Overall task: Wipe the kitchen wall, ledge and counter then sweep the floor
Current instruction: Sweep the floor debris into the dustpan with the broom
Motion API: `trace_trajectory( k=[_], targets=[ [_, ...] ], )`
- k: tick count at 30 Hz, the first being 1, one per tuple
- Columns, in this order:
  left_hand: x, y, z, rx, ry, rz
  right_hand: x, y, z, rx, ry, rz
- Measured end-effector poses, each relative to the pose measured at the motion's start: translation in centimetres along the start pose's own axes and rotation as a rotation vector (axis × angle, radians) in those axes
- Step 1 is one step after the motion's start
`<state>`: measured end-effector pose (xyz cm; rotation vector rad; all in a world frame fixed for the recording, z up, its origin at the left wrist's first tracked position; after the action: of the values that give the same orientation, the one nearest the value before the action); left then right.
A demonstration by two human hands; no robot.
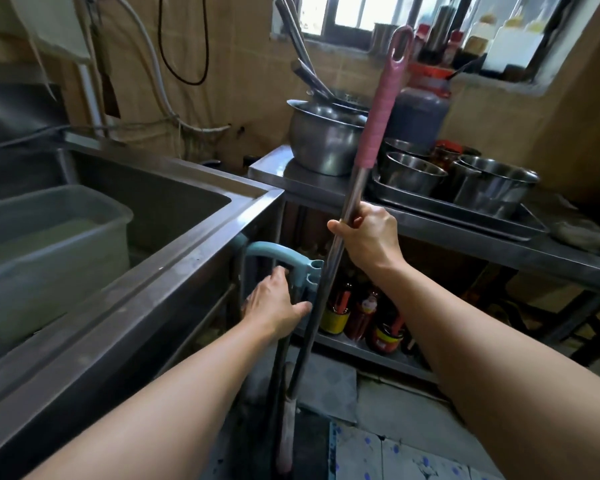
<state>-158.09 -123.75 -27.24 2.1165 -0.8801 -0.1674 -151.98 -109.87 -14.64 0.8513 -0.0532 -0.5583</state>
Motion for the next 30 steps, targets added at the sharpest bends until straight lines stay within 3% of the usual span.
trace_trajectory(
  k=[3, 13, 18, 30],
  targets=[
    [-0.4, -0.8, -0.2, 0.093, -0.005, -0.014, -0.5, -0.3, 0.5, 0.03, 0.035, -0.007],
    [-1.5, -1.4, -0.6, 0.437, 0.123, -0.305, -1.3, -0.8, 1.2, -0.011, 0.106, -0.025],
    [-1.4, -0.9, -0.7, 0.378, 0.217, -0.397, -1.2, -0.7, 1.0, -0.012, 0.11, -0.027],
    [-1.1, -0.2, -1.0, 0.282, 0.203, -0.451, -1.5, -0.7, 0.6, -0.046, 0.108, -0.027]
  ],
)
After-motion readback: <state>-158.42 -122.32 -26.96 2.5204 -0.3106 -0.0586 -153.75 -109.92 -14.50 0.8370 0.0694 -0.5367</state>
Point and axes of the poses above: each hand's wrist, its own x-axis away from the middle knuckle, its own y-axis out of the back of the hand, z = x × y, the point moved 9 cm from there along -x, towards the middle knuckle, and after that the axes turned 15 degrees about z, right-handed, at the moved point
